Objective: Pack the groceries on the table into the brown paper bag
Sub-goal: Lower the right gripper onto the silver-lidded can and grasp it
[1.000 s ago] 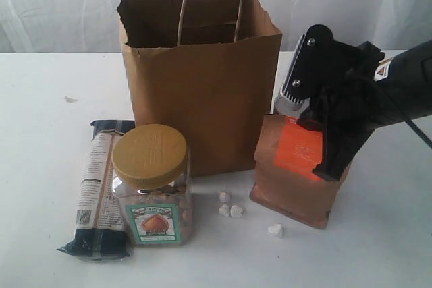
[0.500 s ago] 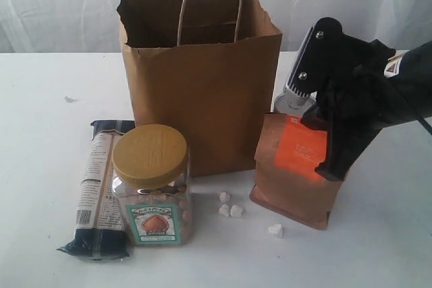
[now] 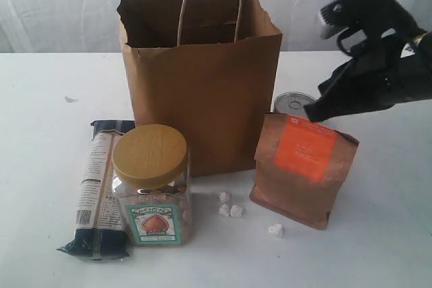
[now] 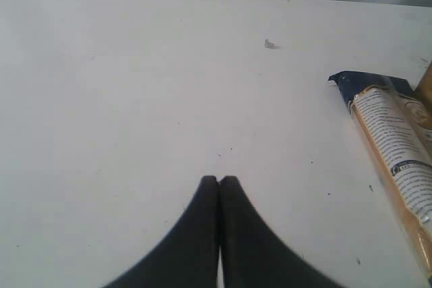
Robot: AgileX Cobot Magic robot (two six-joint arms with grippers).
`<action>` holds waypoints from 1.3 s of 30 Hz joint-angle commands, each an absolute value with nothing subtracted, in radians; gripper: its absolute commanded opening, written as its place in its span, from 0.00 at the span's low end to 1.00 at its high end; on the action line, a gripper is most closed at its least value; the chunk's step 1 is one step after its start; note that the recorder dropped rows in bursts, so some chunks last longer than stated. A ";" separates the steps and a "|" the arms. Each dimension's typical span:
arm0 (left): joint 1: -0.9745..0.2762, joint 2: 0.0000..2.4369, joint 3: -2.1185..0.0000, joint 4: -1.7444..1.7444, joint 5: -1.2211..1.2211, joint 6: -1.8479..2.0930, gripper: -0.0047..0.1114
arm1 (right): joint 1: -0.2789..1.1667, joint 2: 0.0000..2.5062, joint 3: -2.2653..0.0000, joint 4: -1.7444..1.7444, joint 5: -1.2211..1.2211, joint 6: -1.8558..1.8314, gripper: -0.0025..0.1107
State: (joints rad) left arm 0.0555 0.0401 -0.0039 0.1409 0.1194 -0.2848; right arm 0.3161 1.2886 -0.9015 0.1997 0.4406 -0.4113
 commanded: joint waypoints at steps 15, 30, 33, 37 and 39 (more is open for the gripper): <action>0.057 0.036 0.000 0.136 0.123 -0.288 0.04 | 0.178 1.696 -1.385 0.312 0.865 -0.599 0.34; 0.057 0.036 0.000 0.136 0.123 -0.288 0.04 | 0.178 1.807 -1.385 0.422 0.847 -0.741 0.72; 0.057 0.036 0.000 0.136 0.123 -0.288 0.04 | 0.190 1.807 -1.385 0.433 0.847 -0.767 0.72; 0.057 0.036 0.000 0.136 0.123 -0.288 0.04 | 0.211 1.827 -1.385 0.419 0.837 -0.767 0.72; 0.057 0.036 0.000 0.136 0.123 -0.288 0.04 | 0.224 1.842 -1.385 0.373 0.837 -0.764 0.72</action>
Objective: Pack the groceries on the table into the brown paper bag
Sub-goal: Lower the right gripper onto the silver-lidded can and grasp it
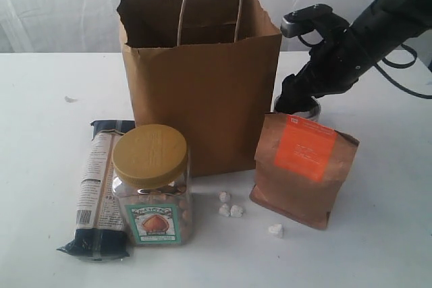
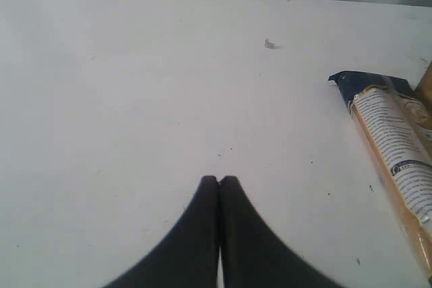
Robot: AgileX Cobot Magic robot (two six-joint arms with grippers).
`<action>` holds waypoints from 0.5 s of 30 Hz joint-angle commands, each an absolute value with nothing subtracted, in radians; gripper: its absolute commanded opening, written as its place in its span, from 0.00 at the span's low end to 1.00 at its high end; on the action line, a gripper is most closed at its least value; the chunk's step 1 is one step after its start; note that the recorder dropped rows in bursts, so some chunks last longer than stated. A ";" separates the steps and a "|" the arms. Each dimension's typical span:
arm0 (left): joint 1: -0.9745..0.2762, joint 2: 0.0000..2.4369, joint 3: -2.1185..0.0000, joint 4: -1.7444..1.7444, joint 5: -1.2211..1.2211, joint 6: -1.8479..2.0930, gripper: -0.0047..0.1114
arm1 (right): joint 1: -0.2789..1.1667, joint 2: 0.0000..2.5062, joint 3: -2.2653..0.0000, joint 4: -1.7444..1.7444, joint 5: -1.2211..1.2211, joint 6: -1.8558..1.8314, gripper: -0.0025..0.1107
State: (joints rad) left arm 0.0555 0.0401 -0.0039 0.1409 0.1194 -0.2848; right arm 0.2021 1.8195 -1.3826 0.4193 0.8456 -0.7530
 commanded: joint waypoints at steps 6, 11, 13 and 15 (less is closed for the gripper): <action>0.057 0.036 0.000 0.136 0.123 -0.288 0.04 | 0.228 1.857 -1.383 0.307 0.795 -0.711 0.72; 0.057 0.036 0.000 0.136 0.123 -0.288 0.04 | 0.228 1.857 -1.383 0.282 0.804 -0.702 0.59; 0.057 0.036 0.000 0.136 0.123 -0.288 0.04 | 0.228 1.857 -1.383 0.266 0.805 -0.673 0.47; 0.057 0.036 0.000 0.136 0.123 -0.288 0.04 | 0.228 1.857 -1.383 0.243 0.808 -0.632 0.34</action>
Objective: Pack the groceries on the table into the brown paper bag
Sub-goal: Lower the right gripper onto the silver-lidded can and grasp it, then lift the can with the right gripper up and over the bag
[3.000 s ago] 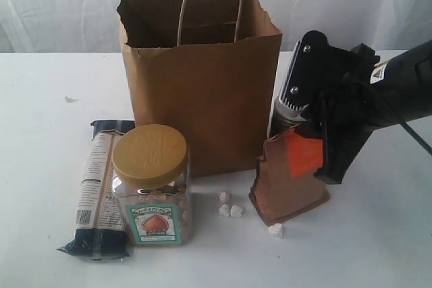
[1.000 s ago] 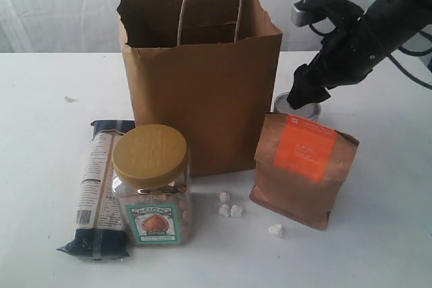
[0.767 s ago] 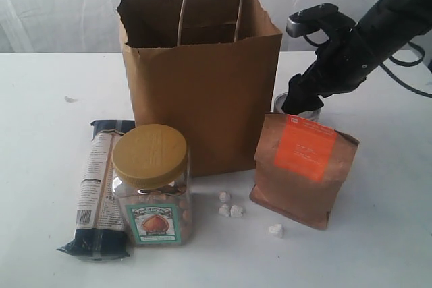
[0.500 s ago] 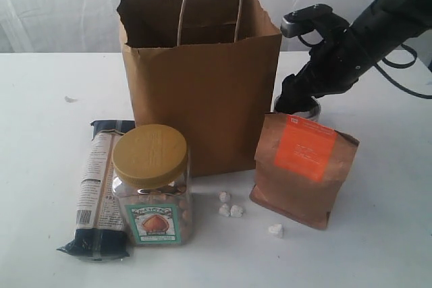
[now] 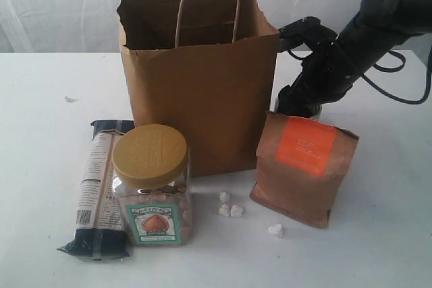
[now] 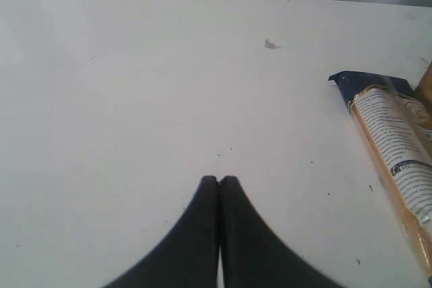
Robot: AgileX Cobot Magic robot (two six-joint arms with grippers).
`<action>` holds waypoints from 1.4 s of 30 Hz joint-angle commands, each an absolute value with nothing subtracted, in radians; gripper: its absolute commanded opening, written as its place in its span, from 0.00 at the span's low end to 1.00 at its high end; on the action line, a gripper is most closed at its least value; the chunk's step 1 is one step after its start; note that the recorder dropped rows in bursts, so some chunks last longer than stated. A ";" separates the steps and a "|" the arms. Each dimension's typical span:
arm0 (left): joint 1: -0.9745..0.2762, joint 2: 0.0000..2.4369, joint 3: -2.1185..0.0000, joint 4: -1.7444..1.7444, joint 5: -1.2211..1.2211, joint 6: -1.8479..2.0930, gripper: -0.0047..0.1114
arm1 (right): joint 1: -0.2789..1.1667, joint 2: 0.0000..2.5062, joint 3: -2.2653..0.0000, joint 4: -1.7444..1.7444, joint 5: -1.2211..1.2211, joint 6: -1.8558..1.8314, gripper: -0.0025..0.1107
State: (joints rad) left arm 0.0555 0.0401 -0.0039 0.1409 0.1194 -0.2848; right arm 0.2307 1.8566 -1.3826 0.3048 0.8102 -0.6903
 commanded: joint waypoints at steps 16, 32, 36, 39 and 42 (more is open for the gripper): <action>0.057 0.036 0.000 0.136 0.123 -0.288 0.04 | 0.226 1.696 -1.383 -0.013 0.863 -0.331 0.17; 0.057 0.036 0.000 0.136 0.123 -0.288 0.04 | 0.226 1.527 -1.383 -0.052 1.168 -0.259 0.17; 0.057 0.036 0.000 0.136 0.123 -0.288 0.04 | 0.226 1.456 -1.383 -0.052 1.221 -0.258 0.17; 0.057 0.036 0.000 0.136 0.123 -0.288 0.04 | 0.226 1.399 -1.383 -0.052 1.221 -0.237 0.17; 0.057 0.036 0.000 0.136 0.123 -0.288 0.04 | 0.226 1.338 -1.383 -0.052 1.221 -0.214 0.17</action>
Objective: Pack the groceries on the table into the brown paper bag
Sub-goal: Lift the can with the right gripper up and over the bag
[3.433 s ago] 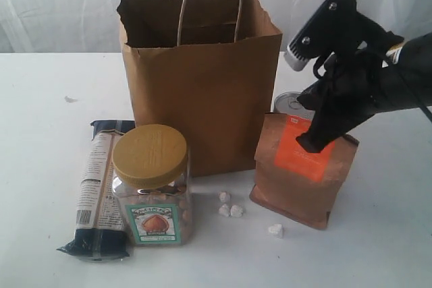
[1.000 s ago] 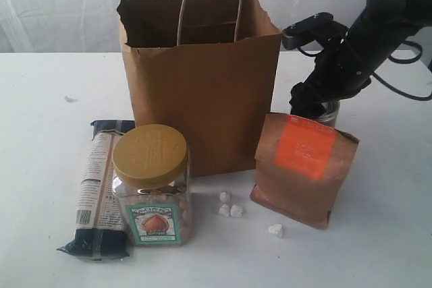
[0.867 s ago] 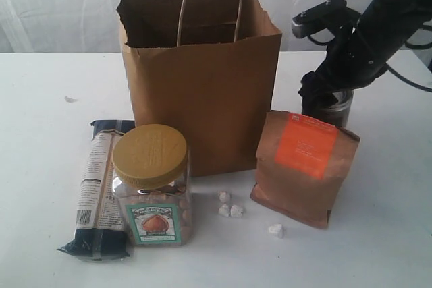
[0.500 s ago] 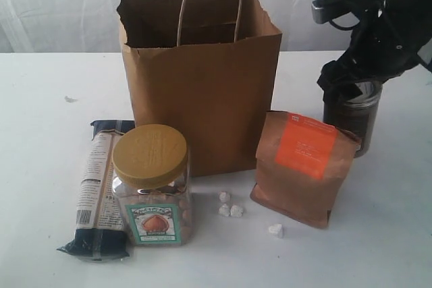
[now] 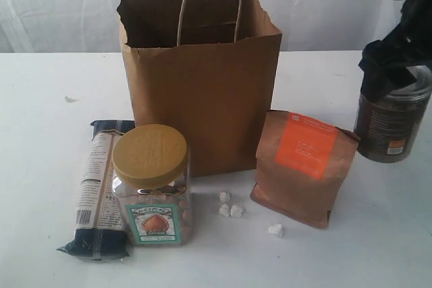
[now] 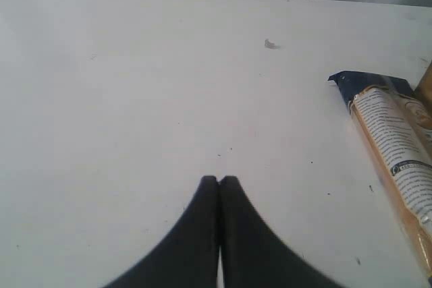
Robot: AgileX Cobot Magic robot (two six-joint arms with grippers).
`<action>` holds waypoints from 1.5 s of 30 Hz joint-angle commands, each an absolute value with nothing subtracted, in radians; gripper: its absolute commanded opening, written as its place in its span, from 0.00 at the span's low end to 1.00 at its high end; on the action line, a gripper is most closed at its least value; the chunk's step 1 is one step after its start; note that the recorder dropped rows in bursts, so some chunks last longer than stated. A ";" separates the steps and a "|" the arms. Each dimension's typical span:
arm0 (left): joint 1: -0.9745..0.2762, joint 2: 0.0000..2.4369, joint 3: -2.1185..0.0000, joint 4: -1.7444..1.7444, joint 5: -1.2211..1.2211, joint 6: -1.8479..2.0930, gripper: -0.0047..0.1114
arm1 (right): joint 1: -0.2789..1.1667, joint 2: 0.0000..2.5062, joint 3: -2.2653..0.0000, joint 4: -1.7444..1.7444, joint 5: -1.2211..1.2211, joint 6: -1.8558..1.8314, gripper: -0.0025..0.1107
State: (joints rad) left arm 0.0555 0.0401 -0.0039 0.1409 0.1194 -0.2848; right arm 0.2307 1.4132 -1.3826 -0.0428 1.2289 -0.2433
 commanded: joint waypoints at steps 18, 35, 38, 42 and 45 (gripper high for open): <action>0.057 0.036 0.000 0.136 0.123 -0.288 0.04 | 0.228 1.202 -1.409 0.372 0.953 -0.202 0.17; 0.057 0.036 0.000 0.136 0.123 -0.288 0.04 | 0.228 1.227 -1.488 0.713 0.558 -0.424 0.17; 0.057 0.036 0.000 0.136 0.123 -0.288 0.04 | 0.228 1.253 -1.488 0.794 0.519 -0.475 0.17; 0.057 0.036 0.000 0.136 0.123 -0.288 0.04 | 0.228 1.301 -1.488 0.866 0.506 -0.500 0.17; 0.057 0.036 0.000 0.136 0.123 -0.288 0.04 | 0.228 1.339 -1.488 0.889 0.507 -0.502 0.17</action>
